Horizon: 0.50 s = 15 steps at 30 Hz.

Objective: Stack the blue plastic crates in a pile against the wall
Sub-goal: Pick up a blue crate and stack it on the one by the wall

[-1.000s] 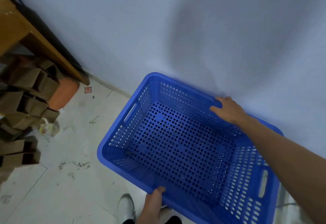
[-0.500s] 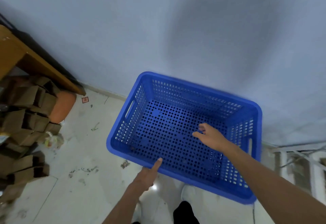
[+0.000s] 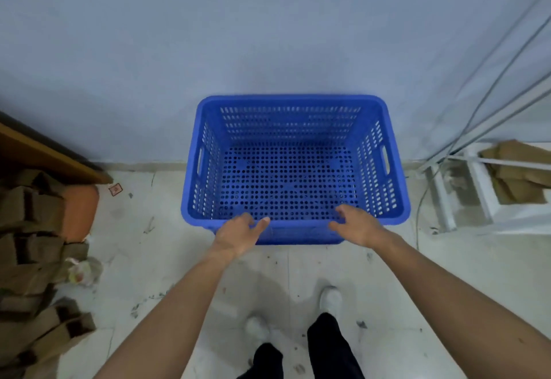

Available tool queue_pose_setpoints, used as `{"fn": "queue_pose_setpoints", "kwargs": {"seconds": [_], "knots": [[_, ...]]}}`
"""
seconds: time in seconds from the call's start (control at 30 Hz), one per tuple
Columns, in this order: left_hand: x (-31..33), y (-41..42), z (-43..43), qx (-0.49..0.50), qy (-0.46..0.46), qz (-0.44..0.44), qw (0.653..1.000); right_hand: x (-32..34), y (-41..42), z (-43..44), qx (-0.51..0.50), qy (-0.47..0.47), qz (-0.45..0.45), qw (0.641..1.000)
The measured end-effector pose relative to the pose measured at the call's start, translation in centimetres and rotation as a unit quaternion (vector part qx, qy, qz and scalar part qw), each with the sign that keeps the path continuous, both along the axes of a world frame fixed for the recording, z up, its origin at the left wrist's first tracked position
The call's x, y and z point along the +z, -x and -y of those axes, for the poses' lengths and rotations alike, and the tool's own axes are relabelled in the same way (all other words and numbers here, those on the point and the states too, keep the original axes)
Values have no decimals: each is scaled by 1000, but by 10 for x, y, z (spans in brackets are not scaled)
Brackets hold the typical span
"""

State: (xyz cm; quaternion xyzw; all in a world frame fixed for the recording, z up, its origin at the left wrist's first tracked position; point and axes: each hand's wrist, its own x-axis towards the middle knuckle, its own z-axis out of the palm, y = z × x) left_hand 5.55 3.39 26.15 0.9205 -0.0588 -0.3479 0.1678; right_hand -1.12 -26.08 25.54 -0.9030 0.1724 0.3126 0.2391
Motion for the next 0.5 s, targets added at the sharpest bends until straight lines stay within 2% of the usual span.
{"fn": "queue_pose_setpoints", "kwargs": {"seconds": [0.13, 0.23, 0.37, 0.5], "knots": [[-11, -6, 3, -141, -56, 101, 983, -16, 21, 7, 79, 80, 26, 993], [-34, -6, 4, -255, -143, 87, 952, -34, 29, 17, 138, 130, 53, 981], [-57, -5, 5, -284, -178, 130, 933, -56, 32, 28, 164, 179, 81, 967], [-63, -17, -6, -269, -269, 141, 914, -69, 34, 35, 177, 199, 118, 957]]}}
